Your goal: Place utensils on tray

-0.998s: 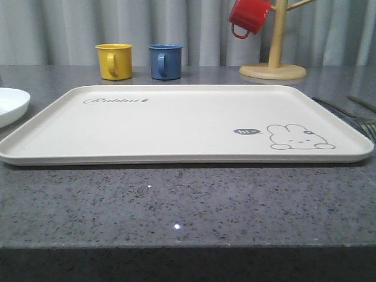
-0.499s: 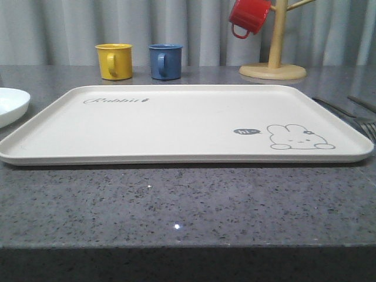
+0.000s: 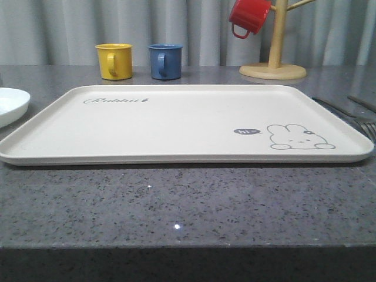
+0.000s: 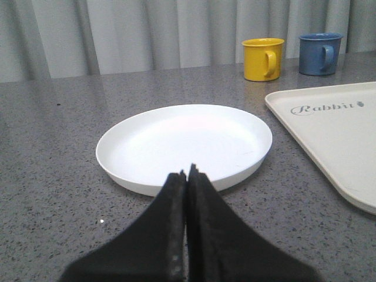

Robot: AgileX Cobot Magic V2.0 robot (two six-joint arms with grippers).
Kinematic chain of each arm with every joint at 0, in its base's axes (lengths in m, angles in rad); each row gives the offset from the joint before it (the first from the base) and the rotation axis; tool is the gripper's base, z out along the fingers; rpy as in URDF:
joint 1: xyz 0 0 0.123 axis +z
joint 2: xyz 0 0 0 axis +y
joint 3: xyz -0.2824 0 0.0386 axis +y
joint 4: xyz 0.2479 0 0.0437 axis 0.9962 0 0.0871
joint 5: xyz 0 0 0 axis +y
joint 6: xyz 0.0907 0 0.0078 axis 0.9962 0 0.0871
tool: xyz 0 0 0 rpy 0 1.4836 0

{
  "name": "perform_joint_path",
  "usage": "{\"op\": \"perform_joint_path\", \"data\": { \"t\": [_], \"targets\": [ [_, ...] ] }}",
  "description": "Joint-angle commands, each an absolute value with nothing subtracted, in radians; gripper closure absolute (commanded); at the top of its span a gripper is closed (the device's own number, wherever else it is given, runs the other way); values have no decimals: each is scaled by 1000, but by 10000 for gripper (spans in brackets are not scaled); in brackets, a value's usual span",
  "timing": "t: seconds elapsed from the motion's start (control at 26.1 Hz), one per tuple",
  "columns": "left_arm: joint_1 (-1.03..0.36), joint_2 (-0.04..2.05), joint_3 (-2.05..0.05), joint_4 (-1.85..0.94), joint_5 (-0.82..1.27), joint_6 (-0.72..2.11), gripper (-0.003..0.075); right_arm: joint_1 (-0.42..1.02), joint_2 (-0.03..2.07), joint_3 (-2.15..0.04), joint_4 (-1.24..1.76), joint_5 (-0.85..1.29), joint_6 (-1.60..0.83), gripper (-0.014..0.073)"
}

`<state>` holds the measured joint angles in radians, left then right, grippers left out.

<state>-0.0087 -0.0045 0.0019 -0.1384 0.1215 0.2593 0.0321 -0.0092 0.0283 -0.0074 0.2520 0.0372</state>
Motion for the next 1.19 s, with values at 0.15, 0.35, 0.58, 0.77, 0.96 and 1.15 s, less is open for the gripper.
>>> {"op": "perform_joint_path", "data": {
  "t": [0.15, 0.35, 0.58, 0.77, 0.96, 1.15],
  "targets": [
    [-11, -26, 4, -140, -49, 250, 738, 28, -29, 14, -7, 139, 31, 662],
    [-11, -26, -4, -187, -238, 246, 738, 28, -29, 13, 0, 8, 31, 662],
    [-11, -23, -119, -207, -215, 246, 738, 28, -29, -55, 0, -43, 31, 662],
    [-11, 31, -274, -127, -43, 246, 738, 28, -6, -198, 0, 96, 31, 662],
    [-11, 156, -392, -125, 82, 246, 738, 28, 86, -330, 0, 219, 31, 662],
    [-11, 314, -458, -120, 146, 246, 738, 28, 219, -447, 30, 298, 31, 659]
  ]
}}
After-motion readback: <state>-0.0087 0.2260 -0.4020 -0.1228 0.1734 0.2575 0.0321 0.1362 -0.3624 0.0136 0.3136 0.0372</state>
